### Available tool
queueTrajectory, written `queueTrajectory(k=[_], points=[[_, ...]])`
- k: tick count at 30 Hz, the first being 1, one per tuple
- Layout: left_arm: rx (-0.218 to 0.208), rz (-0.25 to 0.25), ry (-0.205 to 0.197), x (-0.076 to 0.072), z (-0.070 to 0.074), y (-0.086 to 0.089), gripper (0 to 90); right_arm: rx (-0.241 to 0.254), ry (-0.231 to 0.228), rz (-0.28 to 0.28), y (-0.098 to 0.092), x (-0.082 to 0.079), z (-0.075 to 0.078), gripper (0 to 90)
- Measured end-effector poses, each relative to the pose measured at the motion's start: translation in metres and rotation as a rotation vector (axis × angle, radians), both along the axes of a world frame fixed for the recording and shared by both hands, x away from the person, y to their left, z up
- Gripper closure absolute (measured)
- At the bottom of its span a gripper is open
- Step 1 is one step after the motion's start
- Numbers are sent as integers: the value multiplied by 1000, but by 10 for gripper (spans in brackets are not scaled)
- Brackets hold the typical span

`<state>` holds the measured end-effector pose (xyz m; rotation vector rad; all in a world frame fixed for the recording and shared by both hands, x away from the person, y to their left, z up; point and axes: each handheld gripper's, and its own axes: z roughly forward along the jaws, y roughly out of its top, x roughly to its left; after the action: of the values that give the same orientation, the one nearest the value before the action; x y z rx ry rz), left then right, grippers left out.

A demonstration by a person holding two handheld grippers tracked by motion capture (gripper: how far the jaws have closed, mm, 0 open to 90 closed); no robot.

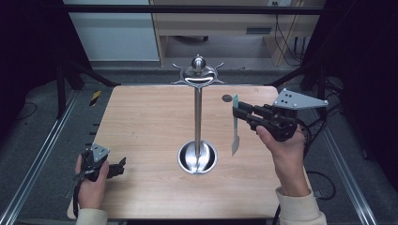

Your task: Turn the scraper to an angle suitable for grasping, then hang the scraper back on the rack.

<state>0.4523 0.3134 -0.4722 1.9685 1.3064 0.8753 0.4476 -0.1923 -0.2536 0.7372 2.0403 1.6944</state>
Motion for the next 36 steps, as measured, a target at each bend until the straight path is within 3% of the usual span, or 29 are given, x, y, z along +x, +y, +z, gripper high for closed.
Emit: queueTrajectory(k=[12,20,36], points=[[16,-6,10,1,-2,-2,43,53,-32,49,1,-7,14,745],[24,0,10,1,-3,-2,43,41,-56,45,5,-3,21,744],[19,9,1,0,-1,1,42,21,-29,44,2,4,26,744]])
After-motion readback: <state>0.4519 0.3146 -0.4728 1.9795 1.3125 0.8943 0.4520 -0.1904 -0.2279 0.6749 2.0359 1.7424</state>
